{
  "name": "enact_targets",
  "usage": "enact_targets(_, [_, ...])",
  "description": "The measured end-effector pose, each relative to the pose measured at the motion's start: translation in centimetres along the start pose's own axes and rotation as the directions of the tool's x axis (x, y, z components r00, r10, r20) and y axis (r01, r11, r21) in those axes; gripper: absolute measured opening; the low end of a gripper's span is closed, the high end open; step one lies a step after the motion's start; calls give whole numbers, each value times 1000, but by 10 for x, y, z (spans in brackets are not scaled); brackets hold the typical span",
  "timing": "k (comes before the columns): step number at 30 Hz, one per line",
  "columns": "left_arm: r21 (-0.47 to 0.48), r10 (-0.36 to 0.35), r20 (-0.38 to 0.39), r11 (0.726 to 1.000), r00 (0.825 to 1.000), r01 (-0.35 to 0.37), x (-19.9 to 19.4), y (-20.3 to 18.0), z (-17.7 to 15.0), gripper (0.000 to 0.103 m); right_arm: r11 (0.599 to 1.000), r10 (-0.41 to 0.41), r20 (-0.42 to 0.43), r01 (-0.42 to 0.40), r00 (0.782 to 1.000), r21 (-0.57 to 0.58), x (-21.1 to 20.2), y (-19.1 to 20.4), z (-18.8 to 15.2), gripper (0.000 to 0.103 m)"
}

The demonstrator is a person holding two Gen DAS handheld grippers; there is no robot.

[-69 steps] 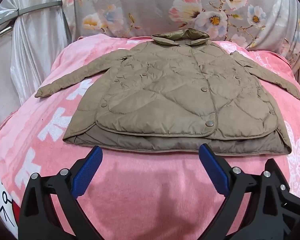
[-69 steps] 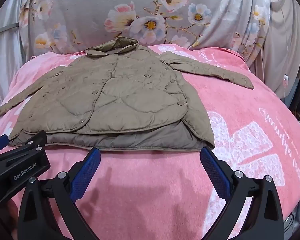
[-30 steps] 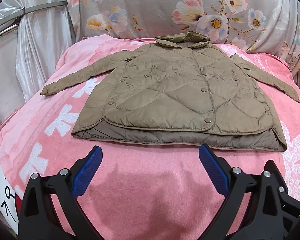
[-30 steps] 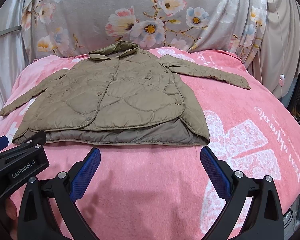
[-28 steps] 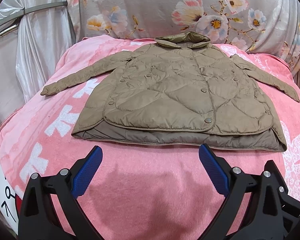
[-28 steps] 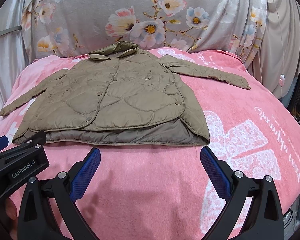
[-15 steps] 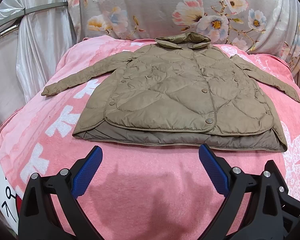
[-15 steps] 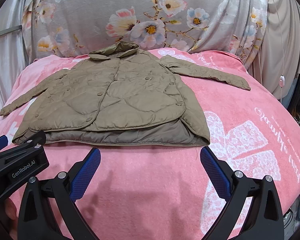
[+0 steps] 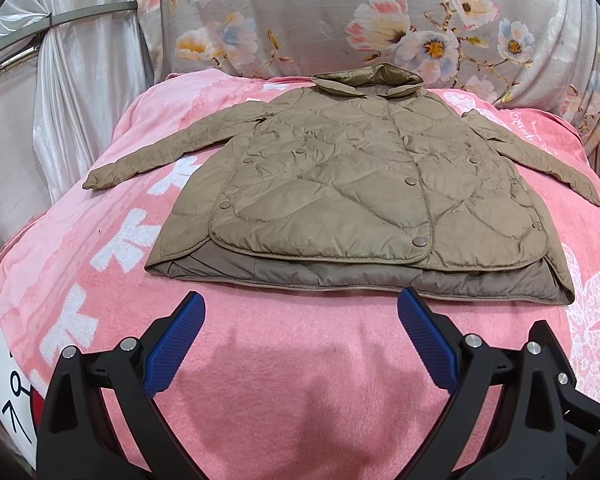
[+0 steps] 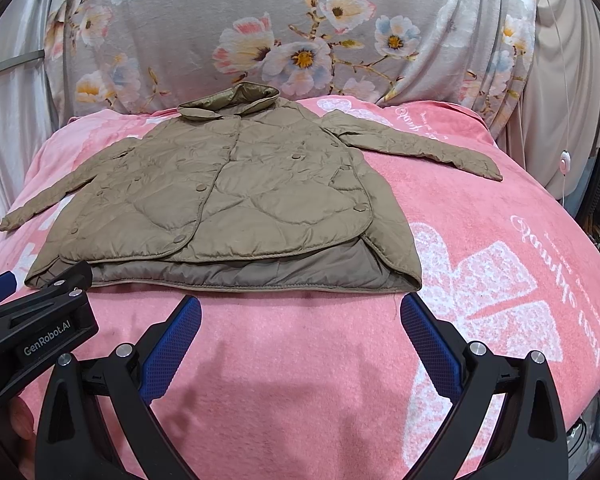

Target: Fold large clothes

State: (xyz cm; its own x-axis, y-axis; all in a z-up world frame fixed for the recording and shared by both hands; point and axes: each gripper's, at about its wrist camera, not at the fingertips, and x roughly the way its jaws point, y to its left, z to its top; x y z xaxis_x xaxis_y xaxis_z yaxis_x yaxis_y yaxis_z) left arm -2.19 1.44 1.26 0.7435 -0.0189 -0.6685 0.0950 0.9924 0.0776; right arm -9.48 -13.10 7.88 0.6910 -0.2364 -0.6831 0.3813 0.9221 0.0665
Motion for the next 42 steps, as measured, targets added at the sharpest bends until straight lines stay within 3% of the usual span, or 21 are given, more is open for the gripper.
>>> enact_targets(42, [1, -3, -3, 1000, 1000, 3, -2, 10, -3, 95, 1000, 13, -10, -13, 1000, -7, 3, 6, -5, 98])
